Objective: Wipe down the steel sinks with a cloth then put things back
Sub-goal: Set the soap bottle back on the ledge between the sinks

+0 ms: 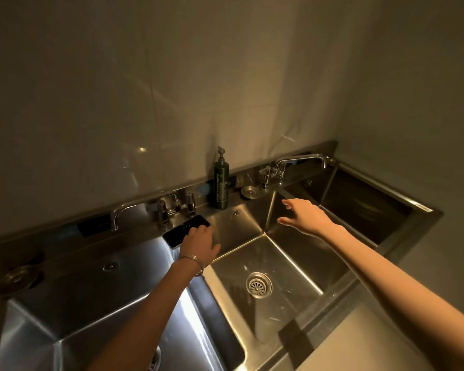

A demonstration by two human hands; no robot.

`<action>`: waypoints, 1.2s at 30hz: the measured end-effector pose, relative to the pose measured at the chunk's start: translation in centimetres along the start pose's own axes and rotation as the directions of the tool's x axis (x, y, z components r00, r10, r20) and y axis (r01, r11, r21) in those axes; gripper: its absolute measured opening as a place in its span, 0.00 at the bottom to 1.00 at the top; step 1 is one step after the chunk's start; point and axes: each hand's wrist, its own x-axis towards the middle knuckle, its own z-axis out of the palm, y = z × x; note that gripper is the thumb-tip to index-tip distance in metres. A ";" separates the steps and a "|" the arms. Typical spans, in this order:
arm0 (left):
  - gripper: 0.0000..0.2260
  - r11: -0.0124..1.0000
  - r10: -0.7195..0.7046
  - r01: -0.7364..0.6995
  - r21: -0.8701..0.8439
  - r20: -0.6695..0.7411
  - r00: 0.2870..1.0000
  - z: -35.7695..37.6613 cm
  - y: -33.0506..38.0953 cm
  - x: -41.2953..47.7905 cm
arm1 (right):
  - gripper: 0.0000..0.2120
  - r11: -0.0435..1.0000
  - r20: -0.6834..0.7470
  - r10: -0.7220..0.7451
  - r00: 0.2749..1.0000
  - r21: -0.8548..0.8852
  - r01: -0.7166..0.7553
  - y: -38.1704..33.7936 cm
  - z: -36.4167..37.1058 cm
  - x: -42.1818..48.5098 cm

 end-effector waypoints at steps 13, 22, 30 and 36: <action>0.21 0.992 -0.054 0.041 0.121 0.110 0.992 3.9 2.7 8.8 | 0.23 0.965 0.061 -0.236 0.970 -0.099 0.241 -0.3 1.7 18.5; 0.20 0.964 -0.263 0.258 0.056 0.102 0.959 6.3 4.6 10.8 | 0.24 0.926 0.174 -0.375 0.910 0.119 0.359 -3.4 4.4 30.9; 0.21 0.912 -0.410 0.407 0.053 0.076 0.909 6.9 4.6 10.6 | 0.23 0.834 0.154 -0.440 0.885 0.436 0.339 -5.4 6.3 34.4; 0.21 0.885 -0.466 0.465 0.025 0.038 0.884 6.9 4.4 8.8 | 0.19 0.840 0.194 -0.496 0.846 0.355 0.411 -4.2 5.1 33.5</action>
